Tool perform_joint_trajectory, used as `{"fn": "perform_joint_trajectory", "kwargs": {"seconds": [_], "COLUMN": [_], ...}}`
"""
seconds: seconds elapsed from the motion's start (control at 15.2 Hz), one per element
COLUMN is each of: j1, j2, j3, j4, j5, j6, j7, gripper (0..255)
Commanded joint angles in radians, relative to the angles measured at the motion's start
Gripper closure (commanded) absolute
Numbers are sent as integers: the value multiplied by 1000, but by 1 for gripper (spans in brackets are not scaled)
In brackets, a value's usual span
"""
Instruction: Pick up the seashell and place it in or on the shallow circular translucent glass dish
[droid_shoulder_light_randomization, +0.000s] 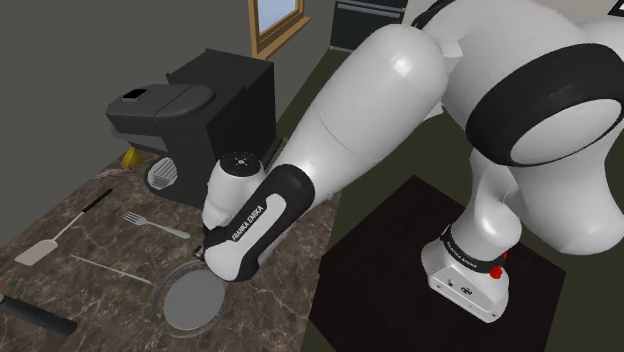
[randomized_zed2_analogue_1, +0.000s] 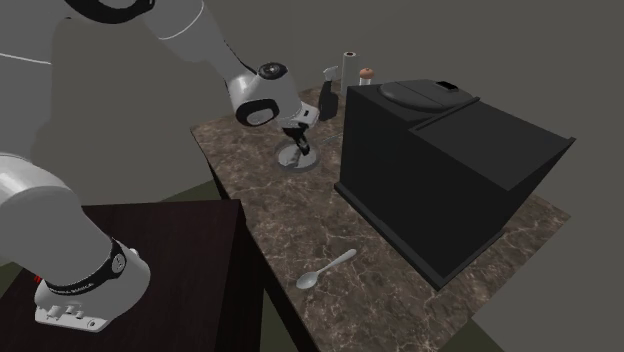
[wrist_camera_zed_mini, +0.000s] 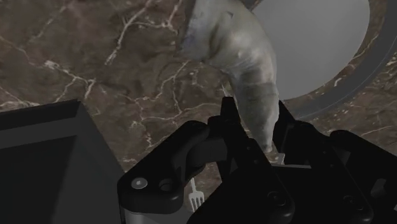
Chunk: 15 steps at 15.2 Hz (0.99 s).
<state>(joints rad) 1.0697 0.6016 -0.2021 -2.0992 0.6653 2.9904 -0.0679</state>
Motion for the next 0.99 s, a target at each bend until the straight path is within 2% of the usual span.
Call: {"fn": "perform_joint_trajectory", "kwargs": {"seconds": [0.0, 0.4, 0.46, 0.92], "j1": [53, 168, 187, 156], "j2": [41, 182, 224, 301], "j3": [-38, -123, -139, -99], "j4": [68, 309, 384, 422], "j5": [-25, -91, -107, -84], "j6": [-36, -160, -198, -152], "j7": [64, 241, 285, 266], "gripper": [255, 255, 255, 255]}}
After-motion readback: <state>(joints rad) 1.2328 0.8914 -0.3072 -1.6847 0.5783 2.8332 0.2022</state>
